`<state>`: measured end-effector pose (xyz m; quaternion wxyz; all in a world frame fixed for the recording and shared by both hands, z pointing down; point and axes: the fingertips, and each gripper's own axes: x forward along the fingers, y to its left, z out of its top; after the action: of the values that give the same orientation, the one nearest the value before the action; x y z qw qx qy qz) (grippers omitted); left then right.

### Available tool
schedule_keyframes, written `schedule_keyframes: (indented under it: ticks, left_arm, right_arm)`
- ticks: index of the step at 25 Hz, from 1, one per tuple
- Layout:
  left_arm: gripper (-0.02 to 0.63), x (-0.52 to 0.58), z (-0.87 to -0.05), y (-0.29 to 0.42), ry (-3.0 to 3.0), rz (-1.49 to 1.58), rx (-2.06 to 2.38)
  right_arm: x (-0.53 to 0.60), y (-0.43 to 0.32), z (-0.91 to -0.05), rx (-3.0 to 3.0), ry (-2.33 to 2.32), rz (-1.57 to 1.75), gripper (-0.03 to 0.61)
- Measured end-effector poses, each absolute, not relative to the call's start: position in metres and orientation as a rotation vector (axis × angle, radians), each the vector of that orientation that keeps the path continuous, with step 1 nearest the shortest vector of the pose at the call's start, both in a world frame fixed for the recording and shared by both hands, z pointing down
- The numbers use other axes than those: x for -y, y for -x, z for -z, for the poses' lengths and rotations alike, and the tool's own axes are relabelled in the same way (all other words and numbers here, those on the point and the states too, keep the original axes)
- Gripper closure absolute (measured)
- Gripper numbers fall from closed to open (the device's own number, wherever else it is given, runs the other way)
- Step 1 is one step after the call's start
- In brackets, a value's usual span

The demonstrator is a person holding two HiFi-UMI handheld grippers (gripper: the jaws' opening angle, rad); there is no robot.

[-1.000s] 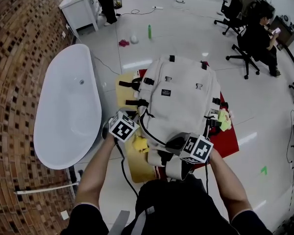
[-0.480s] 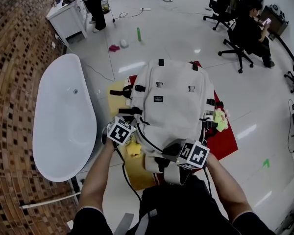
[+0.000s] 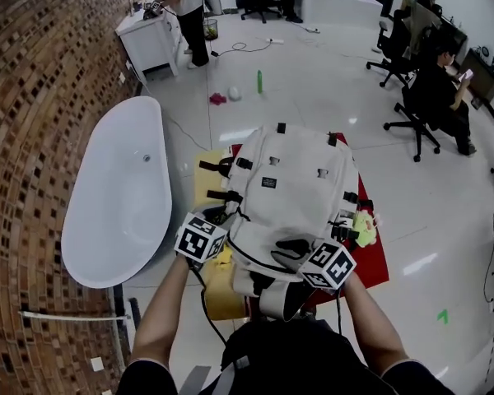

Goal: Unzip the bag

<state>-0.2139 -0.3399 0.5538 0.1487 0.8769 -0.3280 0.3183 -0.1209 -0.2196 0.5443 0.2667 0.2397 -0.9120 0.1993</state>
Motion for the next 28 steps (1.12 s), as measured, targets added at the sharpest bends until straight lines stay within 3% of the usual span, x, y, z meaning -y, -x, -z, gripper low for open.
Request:
schedule_keyframes:
  ticks: [1, 3, 6, 18, 28]
  left_arm:
    - [0.500, 0.333, -0.543, 0.206, -2.521, -0.855, 0.966]
    - [0.552, 0.319, -0.522, 0.185, -2.528, -0.724, 1.015]
    - [0.609, 0.307, -0.495, 0.152, -2.568, -0.581, 1.062]
    - [0.609, 0.282, -0.397, 0.075, -2.701, -0.209, 1.080]
    - [0.611, 0.276, -0.371, 0.045, -2.773, -0.210, 1.042]
  right_arm:
    - [0.226, 0.113, -0.535, 2.490, -0.720, -0.504, 0.482]
    - [0.240, 0.098, -0.514, 2.538, -0.880, -0.422, 0.572]
    - [0.255, 0.085, -0.484, 2.592, -1.012, -0.348, 0.572]
    - [0.261, 0.034, -0.374, 2.750, -1.364, -0.235, 0.572]
    - [0.259, 0.006, -0.361, 2.729, -1.417, -0.220, 0.575]
